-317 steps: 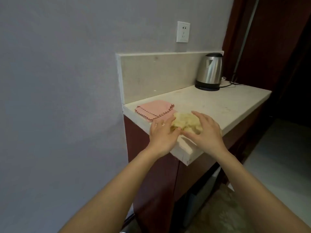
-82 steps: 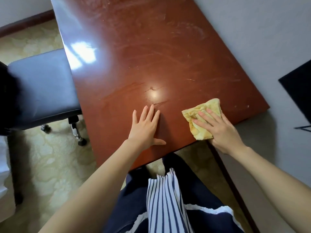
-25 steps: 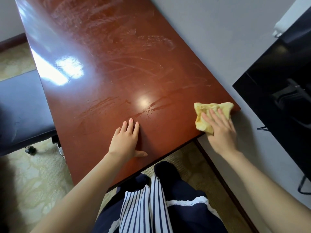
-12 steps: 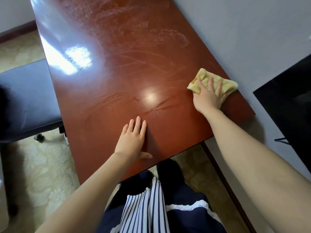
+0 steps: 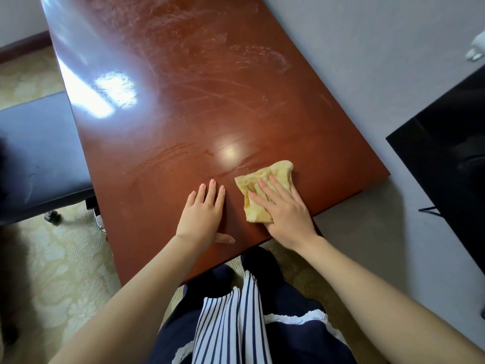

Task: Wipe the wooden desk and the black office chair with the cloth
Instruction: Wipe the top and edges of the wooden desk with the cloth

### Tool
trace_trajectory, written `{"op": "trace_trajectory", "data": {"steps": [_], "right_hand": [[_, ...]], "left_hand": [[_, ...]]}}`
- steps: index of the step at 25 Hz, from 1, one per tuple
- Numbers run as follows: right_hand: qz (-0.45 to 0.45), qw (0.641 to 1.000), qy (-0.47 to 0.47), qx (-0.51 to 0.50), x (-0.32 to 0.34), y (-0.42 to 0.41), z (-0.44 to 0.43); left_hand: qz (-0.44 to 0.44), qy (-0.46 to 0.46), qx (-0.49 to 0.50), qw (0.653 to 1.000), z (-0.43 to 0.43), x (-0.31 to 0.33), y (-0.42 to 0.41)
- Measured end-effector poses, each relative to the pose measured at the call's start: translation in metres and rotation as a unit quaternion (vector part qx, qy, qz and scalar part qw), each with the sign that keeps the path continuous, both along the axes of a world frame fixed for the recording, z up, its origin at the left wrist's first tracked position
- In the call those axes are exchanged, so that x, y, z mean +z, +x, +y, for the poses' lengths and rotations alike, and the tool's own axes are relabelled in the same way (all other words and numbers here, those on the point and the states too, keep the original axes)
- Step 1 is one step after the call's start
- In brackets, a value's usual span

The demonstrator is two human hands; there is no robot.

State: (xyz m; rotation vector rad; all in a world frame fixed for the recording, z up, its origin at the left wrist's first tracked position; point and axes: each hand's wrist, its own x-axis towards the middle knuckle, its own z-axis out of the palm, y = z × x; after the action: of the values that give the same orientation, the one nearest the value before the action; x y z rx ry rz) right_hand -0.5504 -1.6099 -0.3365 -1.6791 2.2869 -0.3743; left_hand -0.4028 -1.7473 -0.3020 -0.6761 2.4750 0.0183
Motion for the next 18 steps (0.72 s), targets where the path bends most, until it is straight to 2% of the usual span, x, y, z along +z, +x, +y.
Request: {"op": "trace_trajectory", "data": {"steps": [2,5,12,18], "right_hand": [[0.002,1.0,-0.019,0.015,0.001,-0.008,0.023],[0.008,0.999,-0.005,-0.051,0.001,-0.032,0.045],[0.063,0.966,0.123,-0.22,0.004,-0.113,0.019],[-0.033,0.923,0.189,-0.333,0.008,-0.144,-0.046]], "left_hand": [[0.0,0.0,0.001,1.0,0.0,0.0,0.0],[0.006,-0.001,0.006,1.0,0.001,0.0,0.002],[0.008,0.001,0.016,1.0,0.001,-0.001,0.0],[0.001,0.006,0.021,1.0,0.002,0.001,-0.003]]}}
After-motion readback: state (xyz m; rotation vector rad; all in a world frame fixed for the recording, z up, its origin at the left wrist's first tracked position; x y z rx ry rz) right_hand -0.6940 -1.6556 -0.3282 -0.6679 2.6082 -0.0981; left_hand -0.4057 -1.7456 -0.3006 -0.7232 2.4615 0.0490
